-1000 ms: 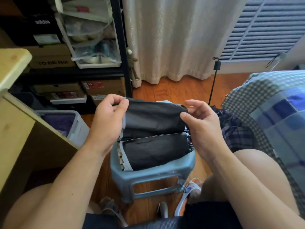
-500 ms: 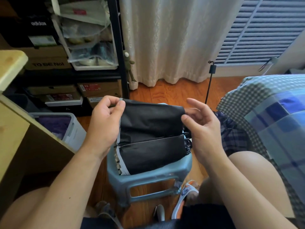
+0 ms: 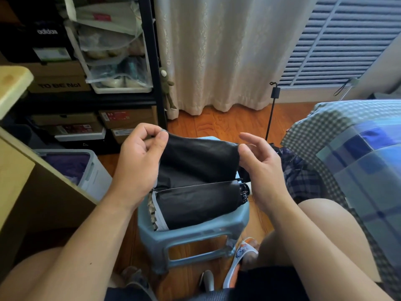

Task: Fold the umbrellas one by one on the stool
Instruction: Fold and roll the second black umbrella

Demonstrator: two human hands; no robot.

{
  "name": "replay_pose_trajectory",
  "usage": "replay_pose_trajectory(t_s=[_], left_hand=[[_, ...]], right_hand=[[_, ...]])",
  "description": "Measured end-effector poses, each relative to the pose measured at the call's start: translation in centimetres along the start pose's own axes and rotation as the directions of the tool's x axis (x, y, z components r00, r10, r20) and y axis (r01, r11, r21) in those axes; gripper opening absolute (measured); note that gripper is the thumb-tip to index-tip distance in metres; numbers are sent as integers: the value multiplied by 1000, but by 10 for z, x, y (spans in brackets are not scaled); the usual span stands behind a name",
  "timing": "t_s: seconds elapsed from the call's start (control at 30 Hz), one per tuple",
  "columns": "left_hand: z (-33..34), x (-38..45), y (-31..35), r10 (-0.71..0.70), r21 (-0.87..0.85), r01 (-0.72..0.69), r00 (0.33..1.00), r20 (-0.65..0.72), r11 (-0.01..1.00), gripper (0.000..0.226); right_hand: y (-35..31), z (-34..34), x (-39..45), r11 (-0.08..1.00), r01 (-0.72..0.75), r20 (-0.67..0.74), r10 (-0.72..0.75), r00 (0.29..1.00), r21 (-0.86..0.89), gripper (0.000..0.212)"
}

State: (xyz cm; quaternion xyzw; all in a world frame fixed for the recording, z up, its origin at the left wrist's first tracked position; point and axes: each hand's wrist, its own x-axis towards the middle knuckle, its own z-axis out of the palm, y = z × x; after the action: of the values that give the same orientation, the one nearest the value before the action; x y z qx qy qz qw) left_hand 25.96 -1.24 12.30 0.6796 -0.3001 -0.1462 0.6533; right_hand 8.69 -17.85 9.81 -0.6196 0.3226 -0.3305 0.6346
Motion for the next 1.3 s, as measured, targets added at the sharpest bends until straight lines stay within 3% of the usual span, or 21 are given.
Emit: replay_pose_trajectory(t_s=[0.13,0.27,0.47,0.6,0.7,0.8,0.9,1.07,1.17,1.3], left_hand=[[0,3,2,3,-1,-3,999,-49,1000,13],[-2,6,9,19,24,-18,999,-40,1000,39],[-2,5,17,31,67,-30,999,-7,997,35],[-4,17,14,-6,-46,0,993,-116,999,29],[-4,27,7,-5,44,13,983,-183,999,31],[0,34,-12,-192,147,205,977,-97,968,42],[4,42,-32,-421,242,399,906,46,884,59],[-3,52,-34,-449,159,436,892,50,886,66],[-7,50,-29,-511,26,512,852,113,859,47],[-6,48,-25,-459,-50,467,880,121,883,15]], right_hand=[[-6,1,2,996,84,-24,-83,996,14,24],[-6,2,7,999,15,-58,-12,998,45,19],[-9,-1,23,990,-117,170,129,977,-75,13],[-16,-8,43,981,-151,195,172,966,-119,12],[-12,-5,62,969,-230,247,247,937,-95,11],[0,2,75,938,-326,299,346,889,-115,9],[6,5,80,946,-293,297,322,899,-140,13],[1,-5,66,983,-182,247,174,953,8,23],[-3,-10,56,992,-124,211,123,970,-8,23],[-2,-10,49,995,-97,171,102,980,-35,26]])
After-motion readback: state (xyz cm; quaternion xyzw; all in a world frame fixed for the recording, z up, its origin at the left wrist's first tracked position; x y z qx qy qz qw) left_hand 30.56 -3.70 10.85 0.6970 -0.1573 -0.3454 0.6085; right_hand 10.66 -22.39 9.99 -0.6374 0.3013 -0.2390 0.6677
